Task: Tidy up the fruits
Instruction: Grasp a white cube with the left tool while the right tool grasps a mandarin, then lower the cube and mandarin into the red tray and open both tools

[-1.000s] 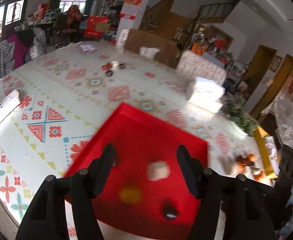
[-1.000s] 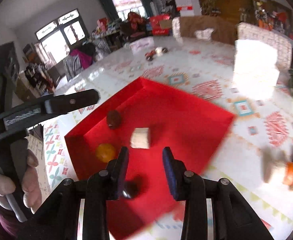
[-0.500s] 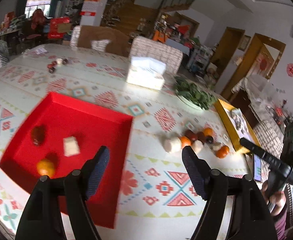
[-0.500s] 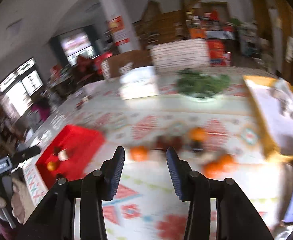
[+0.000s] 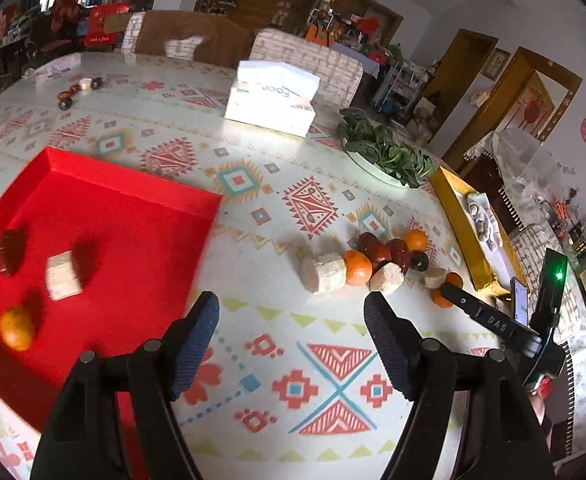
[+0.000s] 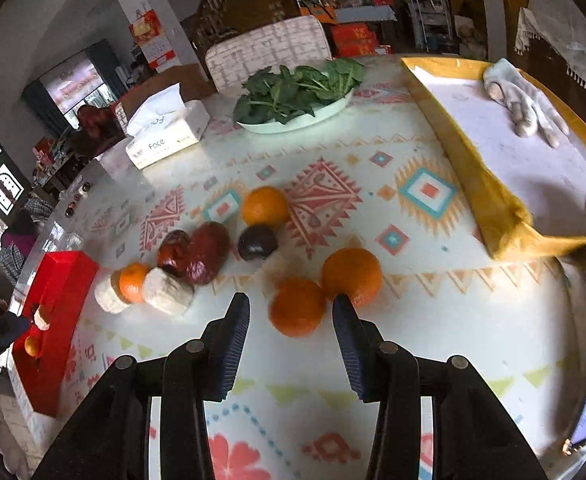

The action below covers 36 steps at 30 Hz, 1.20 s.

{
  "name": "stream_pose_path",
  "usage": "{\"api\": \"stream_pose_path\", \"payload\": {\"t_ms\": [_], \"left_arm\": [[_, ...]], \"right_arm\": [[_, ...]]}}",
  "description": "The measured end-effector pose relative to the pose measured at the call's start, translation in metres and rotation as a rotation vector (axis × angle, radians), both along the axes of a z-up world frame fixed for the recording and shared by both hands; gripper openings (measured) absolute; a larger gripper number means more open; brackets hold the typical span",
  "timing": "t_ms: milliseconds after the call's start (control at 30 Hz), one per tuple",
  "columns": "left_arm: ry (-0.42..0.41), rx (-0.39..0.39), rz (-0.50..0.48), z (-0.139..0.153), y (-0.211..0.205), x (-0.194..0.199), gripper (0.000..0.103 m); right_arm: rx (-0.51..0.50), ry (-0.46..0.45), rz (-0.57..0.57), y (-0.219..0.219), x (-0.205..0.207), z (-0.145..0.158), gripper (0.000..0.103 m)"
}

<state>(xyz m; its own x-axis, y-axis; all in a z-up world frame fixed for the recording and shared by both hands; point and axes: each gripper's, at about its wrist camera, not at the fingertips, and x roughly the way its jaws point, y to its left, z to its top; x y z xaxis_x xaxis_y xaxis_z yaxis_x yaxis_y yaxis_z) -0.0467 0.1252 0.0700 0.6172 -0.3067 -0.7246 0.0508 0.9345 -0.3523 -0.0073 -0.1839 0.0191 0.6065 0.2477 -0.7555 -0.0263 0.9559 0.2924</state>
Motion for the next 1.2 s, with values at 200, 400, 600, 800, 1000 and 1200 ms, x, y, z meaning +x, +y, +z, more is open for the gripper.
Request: {"api": "stream_pose_path", "payload": {"t_ms": [200, 400, 600, 800, 1000, 1200], "left_arm": [[0.046, -0.021, -0.020, -0.021, -0.019, 0.035, 0.074], [0.094, -0.029, -0.028, -0.049, -0.035, 0.063, 0.072], [0.051, 0.010, -0.041, -0.053, -0.046, 0.068, 0.052], [0.029, 0.056, -0.053, -0.048, -0.049, 0.060, 0.037], [-0.034, -0.062, -0.002, -0.024, -0.017, 0.020, 0.037], [-0.132, -0.136, 0.141, 0.001, 0.057, -0.044, 0.037]], "right_arm": [[-0.079, -0.011, 0.016, 0.018, 0.010, -0.007, 0.046], [-0.052, -0.001, 0.016, 0.015, 0.012, -0.015, 0.032], [-0.057, -0.008, 0.028, 0.017, 0.009, -0.014, 0.031], [-0.054, -0.029, 0.045, 0.022, 0.003, -0.010, 0.031], [0.035, -0.061, 0.061, 0.015, -0.004, -0.003, 0.031], [0.152, -0.098, 0.146, 0.026, -0.015, 0.014, 0.031]]}}
